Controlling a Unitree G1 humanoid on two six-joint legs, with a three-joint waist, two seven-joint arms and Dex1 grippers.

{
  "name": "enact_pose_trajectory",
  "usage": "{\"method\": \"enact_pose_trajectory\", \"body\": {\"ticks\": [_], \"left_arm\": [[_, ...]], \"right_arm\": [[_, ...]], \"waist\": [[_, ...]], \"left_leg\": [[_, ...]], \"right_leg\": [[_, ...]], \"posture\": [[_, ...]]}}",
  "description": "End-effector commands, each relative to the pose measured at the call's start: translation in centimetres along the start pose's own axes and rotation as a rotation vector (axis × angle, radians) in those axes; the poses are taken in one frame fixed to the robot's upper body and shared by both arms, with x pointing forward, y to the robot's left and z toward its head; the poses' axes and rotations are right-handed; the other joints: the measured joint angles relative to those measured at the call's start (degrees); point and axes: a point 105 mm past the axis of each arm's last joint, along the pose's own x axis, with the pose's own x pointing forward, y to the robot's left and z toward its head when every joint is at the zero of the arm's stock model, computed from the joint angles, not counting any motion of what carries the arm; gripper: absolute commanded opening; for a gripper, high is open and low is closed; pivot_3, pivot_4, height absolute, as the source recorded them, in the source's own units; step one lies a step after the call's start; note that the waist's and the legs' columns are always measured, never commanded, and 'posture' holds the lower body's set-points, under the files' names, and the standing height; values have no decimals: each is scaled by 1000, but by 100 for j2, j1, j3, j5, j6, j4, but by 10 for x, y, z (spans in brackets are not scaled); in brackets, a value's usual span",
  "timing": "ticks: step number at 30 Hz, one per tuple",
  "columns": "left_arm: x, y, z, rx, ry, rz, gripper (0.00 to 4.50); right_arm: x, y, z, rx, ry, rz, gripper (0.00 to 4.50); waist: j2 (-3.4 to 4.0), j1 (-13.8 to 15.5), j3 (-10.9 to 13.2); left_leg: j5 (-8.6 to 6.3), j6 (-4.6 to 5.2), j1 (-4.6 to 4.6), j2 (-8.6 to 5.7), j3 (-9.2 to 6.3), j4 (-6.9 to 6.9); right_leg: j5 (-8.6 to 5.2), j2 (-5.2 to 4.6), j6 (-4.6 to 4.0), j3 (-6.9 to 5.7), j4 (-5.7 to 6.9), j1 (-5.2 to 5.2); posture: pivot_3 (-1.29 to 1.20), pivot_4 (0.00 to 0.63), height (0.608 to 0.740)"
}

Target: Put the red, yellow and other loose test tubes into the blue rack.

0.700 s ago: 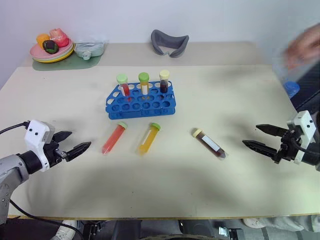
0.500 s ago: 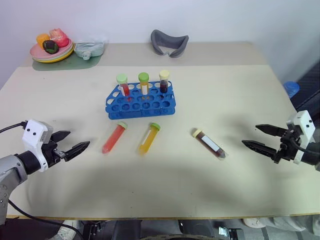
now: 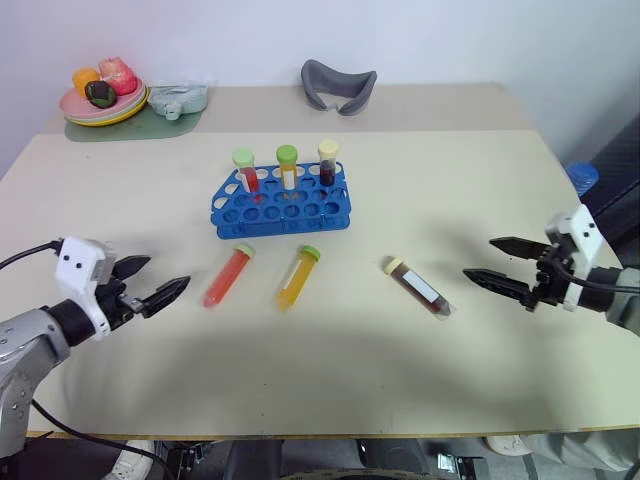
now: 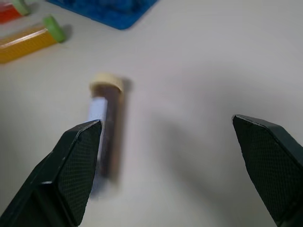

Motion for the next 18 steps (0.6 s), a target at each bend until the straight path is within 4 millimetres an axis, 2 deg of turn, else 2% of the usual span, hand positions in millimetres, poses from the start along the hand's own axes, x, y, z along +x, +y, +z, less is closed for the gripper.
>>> {"method": "enact_pose_trajectory", "body": {"ticks": [1,4,8,13,18], "left_arm": [[14,-22,14,36,-54,-97,4478],[27,-41,18,53,-75,-192,4478],[42,-70,15,103,-73,-339,4478],[55,-85,14,131,-81,-452,4478],[61,-103,16,184,-90,-572,4478]], "right_arm": [[0,15,15,-44,54,1,4500],[2,21,21,-79,101,-43,4500],[14,35,32,-18,154,-40,4500],[43,45,41,67,256,-45,4500],[61,50,31,60,387,-27,4500]], "waist": [[1,9,0],[0,18,0],[1,-23,0],[1,-9,0],[0,38,0]], "left_leg": [[0,0,-1,-1,0,0],[0,1,-4,-1,-1,0],[0,1,0,-1,0,3],[0,1,1,2,-1,1],[-1,1,-30,-1,-2,6]], "right_leg": [[0,-1,0,1,-2,0],[0,-1,1,-1,-2,-1],[1,1,-1,2,0,-2],[1,7,-2,2,3,-4],[1,-2,-1,-3,-4,-23]], "posture": [[0,150,740],[0,150,740],[0,150,740],[0,150,740],[0,150,740]]}}
